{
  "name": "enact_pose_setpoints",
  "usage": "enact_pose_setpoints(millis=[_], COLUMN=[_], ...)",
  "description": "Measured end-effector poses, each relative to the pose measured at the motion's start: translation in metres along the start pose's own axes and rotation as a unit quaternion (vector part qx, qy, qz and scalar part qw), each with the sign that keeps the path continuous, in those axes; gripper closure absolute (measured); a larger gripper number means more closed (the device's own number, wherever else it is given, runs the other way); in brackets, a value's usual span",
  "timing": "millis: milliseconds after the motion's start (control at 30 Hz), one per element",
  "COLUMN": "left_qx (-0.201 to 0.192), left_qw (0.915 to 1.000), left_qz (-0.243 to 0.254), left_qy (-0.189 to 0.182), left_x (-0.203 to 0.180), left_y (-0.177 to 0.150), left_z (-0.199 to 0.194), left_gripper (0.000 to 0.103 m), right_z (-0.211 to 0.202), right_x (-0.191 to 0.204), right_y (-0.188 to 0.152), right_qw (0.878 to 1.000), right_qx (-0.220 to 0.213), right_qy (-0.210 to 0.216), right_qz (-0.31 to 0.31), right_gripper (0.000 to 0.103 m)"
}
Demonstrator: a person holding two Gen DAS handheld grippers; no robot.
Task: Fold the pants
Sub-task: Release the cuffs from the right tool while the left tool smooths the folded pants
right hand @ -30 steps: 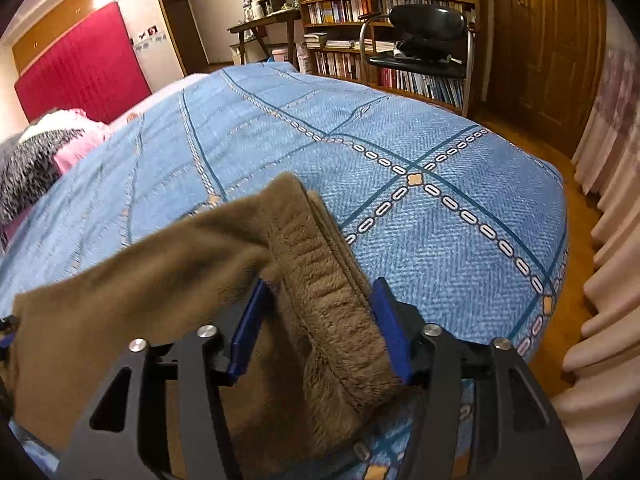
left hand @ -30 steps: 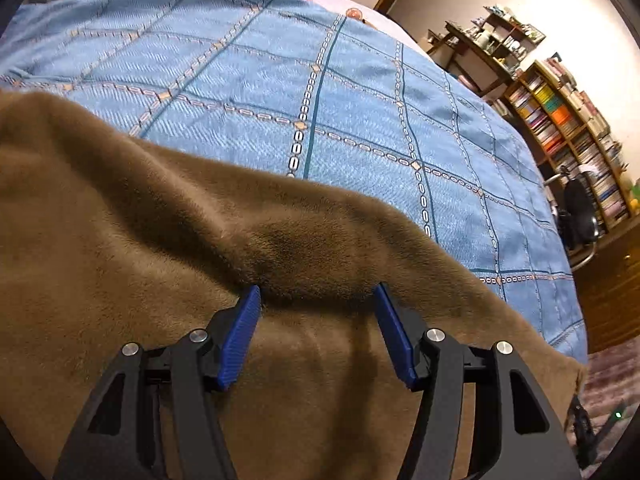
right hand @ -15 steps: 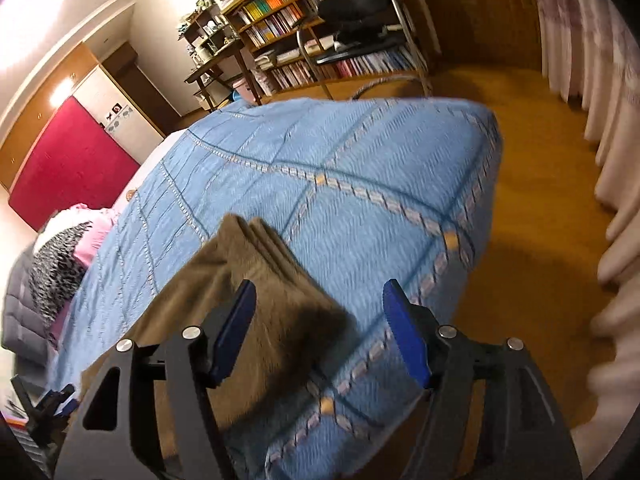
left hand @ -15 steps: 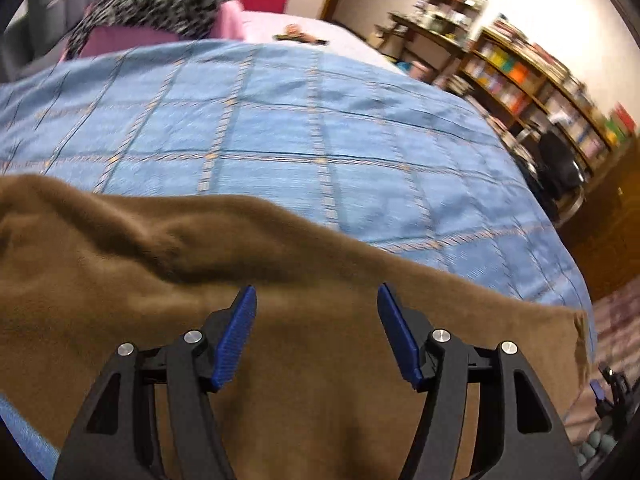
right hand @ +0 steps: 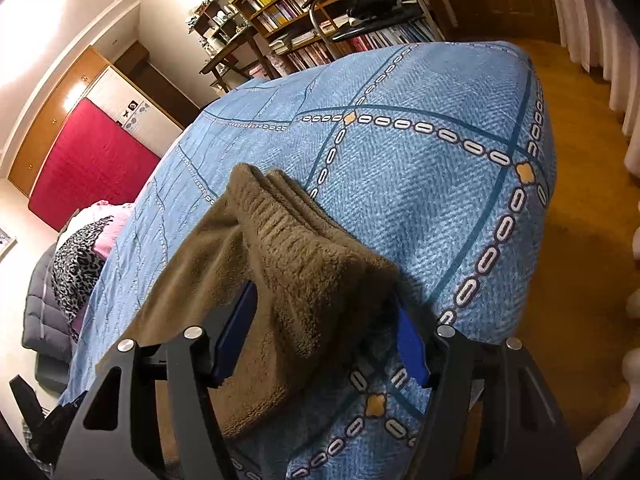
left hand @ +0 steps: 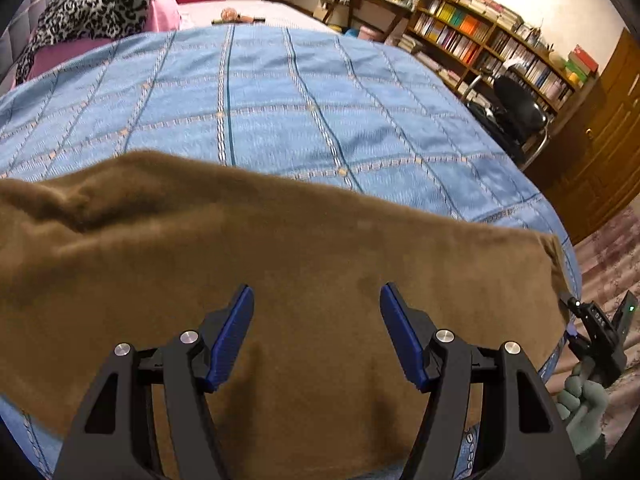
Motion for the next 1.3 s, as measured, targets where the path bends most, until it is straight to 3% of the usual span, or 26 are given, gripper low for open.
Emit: enact_pose_setpoints(millis=[33,133,367,533,667,833,1033,1167,1300], left_qx=[0.004,0.001,-0.014,-0.005,-0.004,-0.021,-0.029,-0.033,-0.024], left_qw=[1.0,1.0,0.9999,0.9983,0.9954,0.9934,0.991,0.9894,0.9878], left_qz=[0.0,0.006,-0.006,-0.038,-0.066,-0.076,-0.102,-0.117,-0.13], left_qy=[-0.002,0.0,-0.007,-0.044,-0.07,-0.082,-0.082,-0.081,-0.083], left_x=[-0.001,-0.003,0.005,0.02,0.034,0.055,0.092,0.114,0.129], left_y=[-0.002,-0.004,0.006,0.012,0.016,0.017,0.016,0.014,0.011], left_z=[0.001,-0.002,-0.017,-0.027,-0.036,-0.051,-0.06,-0.063,-0.059], left_gripper=[0.038,0.037,0.038,0.038,0.038,0.037,0.038,0.038,0.038], right_z=[-0.002,-0.011,-0.052,-0.079,-0.081,-0.066,-0.036,-0.008,0.015], right_x=[-0.001,0.002,0.082,0.163,0.225,0.298,0.37,0.398,0.396], right_y=[0.001,0.005,0.013,0.007,-0.009,-0.042,-0.106,-0.161,-0.198], right_qw=[1.0,1.0,0.994,0.978,0.965,0.946,0.918,0.889,0.868], right_qx=[0.002,0.003,-0.043,-0.081,-0.081,-0.059,-0.028,-0.001,0.036], right_qy=[-0.006,0.0,0.009,0.048,0.085,0.121,0.126,0.121,0.108], right_qz=[0.0,-0.002,-0.098,-0.185,-0.235,-0.296,-0.375,-0.442,-0.483], right_gripper=[0.062,0.076,0.08,0.08,0.08,0.08,0.08,0.08,0.077])
Point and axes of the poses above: each gripper's, at about its wrist camera, not at the fingertips, and z roughly the way its jaws point, x to its left, y to its top, the point moved 1 cm from there along z, roughly the way its jaws point, and after that the axes turned 9 degrees about -z, right-handed, at the moved point
